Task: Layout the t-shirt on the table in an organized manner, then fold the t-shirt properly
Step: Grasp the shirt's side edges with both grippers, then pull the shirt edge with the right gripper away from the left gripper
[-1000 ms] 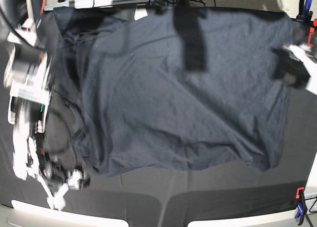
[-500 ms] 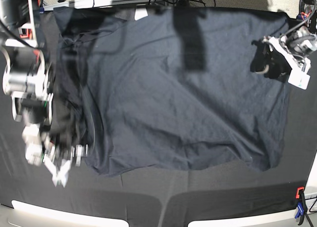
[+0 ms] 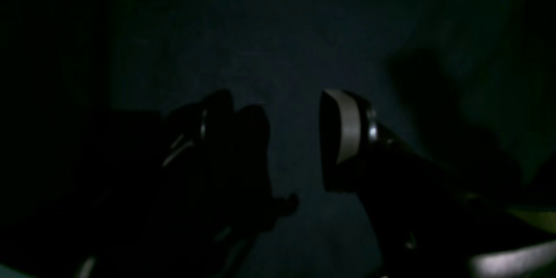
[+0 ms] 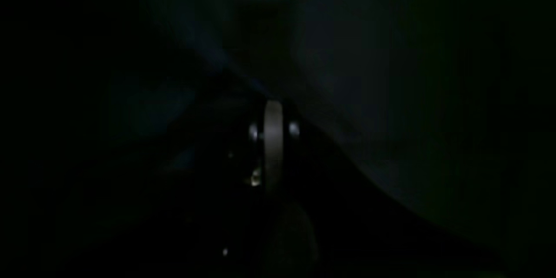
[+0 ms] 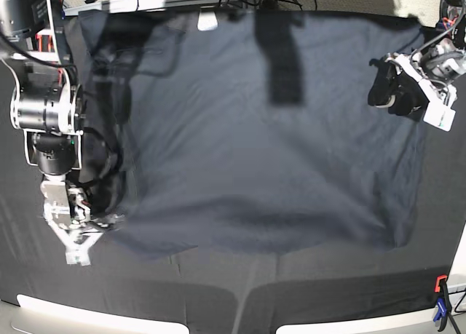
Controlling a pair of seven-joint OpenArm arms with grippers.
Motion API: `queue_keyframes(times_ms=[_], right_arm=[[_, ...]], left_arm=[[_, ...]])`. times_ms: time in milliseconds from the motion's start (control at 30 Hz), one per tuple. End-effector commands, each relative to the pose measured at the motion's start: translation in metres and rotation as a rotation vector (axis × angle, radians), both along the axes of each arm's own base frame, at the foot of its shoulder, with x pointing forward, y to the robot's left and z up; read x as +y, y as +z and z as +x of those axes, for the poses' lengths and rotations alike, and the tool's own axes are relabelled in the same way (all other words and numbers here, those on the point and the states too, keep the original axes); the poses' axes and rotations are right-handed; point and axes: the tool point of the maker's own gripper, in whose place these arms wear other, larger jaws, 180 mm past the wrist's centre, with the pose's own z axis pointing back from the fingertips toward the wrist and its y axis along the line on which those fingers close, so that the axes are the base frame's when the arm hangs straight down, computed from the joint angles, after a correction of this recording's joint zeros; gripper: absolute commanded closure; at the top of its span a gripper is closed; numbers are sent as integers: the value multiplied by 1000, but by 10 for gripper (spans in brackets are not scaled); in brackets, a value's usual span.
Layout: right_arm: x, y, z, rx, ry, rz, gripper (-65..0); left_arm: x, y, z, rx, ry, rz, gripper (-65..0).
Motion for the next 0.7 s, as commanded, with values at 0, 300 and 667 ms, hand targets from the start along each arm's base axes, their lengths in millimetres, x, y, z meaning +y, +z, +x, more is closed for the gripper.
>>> queue_keyframes(times_ms=[0, 300, 667], right_arm=[[-17, 36, 19, -95, -32, -51, 0], [-19, 43, 24, -124, -5, -102, -127], [-12, 77, 34, -112, 1, -77, -262]], left_arm=[[2, 12, 6, -44, -5, -5, -292], [2, 12, 6, -44, -5, -5, -292], [2, 12, 6, -45, -5, -5, -292]])
